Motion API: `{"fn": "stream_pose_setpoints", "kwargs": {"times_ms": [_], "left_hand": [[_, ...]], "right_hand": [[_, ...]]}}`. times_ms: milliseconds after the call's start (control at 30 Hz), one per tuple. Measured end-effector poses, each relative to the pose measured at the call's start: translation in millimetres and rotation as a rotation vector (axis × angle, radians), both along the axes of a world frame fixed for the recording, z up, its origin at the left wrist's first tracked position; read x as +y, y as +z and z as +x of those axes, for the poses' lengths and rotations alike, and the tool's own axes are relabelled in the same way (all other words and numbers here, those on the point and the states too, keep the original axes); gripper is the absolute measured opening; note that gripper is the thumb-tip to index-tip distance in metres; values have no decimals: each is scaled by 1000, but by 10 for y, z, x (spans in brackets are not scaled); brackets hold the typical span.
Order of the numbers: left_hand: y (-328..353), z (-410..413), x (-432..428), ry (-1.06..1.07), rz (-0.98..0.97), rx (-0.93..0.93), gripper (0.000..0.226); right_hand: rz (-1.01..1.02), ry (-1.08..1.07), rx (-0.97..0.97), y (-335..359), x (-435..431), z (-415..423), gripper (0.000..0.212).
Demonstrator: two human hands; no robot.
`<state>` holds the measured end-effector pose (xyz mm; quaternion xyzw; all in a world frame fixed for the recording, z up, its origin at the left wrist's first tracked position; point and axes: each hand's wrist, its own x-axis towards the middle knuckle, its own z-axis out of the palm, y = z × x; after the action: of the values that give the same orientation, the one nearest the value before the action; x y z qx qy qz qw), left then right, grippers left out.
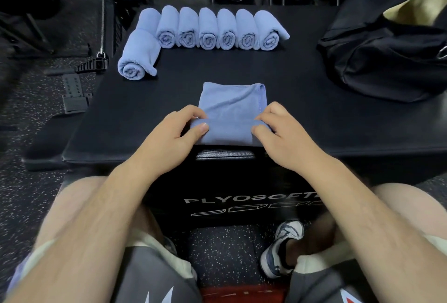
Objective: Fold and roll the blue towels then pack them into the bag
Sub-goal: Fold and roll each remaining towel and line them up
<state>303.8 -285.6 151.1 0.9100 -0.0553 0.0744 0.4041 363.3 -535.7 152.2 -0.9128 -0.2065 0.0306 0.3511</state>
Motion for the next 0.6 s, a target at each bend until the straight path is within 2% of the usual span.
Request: {"fn": "stream_pose_setpoints", "kwargs": {"times_ms": [133, 200, 267, 300, 333, 433, 467, 600], "left_hand": [[-51, 131, -62, 26, 62, -216, 11], [-38, 187, -99, 28, 104, -295, 11], [-3, 223, -105, 1, 189, -361, 9], [6, 232, -85, -26, 222, -372, 8], [8, 232, -56, -51, 255, -360, 13], [-43, 227, 34, -79, 334, -196, 48], [-53, 231, 36, -73, 329, -152, 53], [13, 245, -17, -69, 219, -138, 41]], "right_hand": [[-7, -5, -75, -29, 43, 55, 19], [27, 8, -284, -39, 52, 34, 19], [-47, 27, -504, -52, 65, 14, 13], [-92, 40, -546, -55, 59, 6, 12], [-129, 56, -544, -55, 40, 8, 15], [-259, 113, -466, -65, -47, 70, 43], [-253, 122, -434, -77, -61, 98, 47], [-86, 80, -216, 1, -83, 127, 43]]}}
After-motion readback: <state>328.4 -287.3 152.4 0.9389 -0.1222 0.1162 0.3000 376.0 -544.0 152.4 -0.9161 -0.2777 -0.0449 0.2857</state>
